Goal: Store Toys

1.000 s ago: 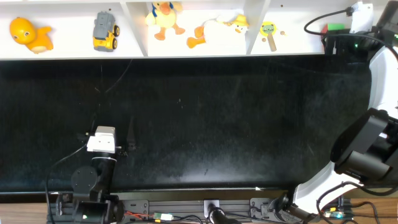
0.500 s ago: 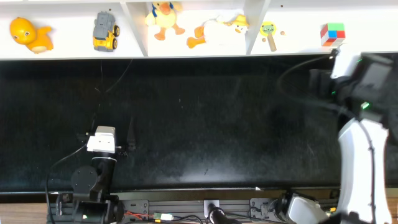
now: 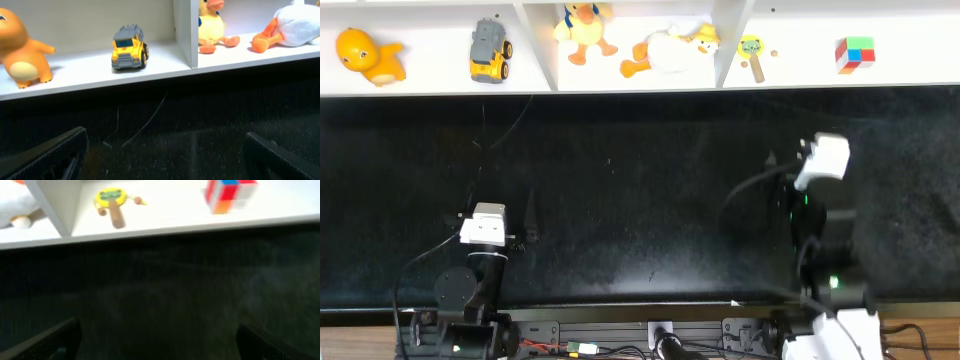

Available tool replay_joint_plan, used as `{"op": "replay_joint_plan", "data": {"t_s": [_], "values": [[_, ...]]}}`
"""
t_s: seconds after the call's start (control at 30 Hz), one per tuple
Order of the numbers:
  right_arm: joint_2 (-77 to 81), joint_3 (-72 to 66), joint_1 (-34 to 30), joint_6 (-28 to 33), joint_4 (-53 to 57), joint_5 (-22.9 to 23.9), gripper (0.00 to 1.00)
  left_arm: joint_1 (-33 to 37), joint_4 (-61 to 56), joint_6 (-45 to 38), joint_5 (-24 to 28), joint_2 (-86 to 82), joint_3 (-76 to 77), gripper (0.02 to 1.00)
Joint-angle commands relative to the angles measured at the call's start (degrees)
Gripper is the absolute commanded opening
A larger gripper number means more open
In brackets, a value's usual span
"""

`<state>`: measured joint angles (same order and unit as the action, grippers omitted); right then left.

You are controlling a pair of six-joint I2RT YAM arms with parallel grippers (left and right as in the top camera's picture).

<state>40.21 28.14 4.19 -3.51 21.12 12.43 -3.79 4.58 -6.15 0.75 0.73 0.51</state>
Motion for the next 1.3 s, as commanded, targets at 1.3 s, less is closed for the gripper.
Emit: {"op": "replay_joint_plan", "data": {"t_s": [1.3], "values": [[-39.95,-27.87,-5.7,-1.62,-18.1,1.6,0.993,-0.31,0.26,0.61,-0.26,-0.59,-0.07,0.998]]}}
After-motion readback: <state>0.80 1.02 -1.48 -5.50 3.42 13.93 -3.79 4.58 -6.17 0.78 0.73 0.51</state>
